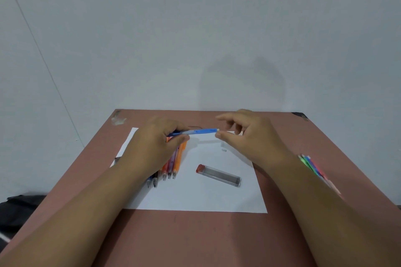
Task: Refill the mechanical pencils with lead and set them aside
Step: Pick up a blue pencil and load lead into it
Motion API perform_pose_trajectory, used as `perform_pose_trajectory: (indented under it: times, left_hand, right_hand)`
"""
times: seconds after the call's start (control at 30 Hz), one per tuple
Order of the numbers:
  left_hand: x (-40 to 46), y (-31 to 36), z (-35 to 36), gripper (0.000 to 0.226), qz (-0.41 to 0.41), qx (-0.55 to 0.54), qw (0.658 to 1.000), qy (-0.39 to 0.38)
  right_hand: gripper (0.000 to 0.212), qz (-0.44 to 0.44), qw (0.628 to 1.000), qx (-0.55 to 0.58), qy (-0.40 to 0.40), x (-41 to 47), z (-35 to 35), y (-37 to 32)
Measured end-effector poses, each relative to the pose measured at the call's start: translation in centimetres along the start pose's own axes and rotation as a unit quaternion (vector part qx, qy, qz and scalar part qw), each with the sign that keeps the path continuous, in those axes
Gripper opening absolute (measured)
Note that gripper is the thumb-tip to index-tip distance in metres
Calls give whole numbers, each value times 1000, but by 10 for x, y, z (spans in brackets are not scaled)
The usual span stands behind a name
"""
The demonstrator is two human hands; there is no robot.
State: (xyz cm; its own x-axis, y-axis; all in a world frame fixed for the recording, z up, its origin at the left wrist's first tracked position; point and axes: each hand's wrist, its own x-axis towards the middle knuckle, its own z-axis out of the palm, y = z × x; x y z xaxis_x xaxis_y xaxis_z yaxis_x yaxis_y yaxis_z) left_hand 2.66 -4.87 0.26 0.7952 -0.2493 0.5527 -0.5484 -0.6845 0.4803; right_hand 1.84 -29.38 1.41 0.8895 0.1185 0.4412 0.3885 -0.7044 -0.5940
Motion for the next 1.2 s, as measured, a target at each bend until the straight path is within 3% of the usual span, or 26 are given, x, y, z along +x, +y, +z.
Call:
perform_pose_trajectory:
  times: [0.23, 0.47, 0.63, 0.73, 0.8, 1.0, 1.13, 1.2]
  left_hand:
    - [-1, 3, 0, 18, 21, 3, 1000, -1]
    - [3, -12, 3, 15, -31, 16, 999, 28]
    - [0, -9, 3, 7, -22, 0, 1000, 16]
    - [-2, -7, 4, 0, -2, -24, 999, -28]
    - [-3, -7, 5, 9, 14, -21, 998, -61]
    - [-5, -5, 2, 2, 9, -27, 993, -114]
    - [-5, -5, 3, 9, -3, -9, 994, -106]
    - [-4, -5, 3, 9, -18, -3, 995, -95]
  right_hand:
    - [12, -38, 999, 20, 8, 5, 12, 1]
    - [13, 38, 997, 3, 67, 13, 1, 19]
    - [15, 111, 993, -34, 29, 14, 4, 34]
    - [16, 122, 991, -53, 3, 13, 7, 37]
    - [17, 122, 991, -61, -12, 13, 8, 37]
    - [15, 117, 988, -96, -29, 14, 10, 38]
    - [6, 64, 994, -87, -10, 13, 4, 21]
    - [7, 53, 995, -62, -63, 7, 0, 4]
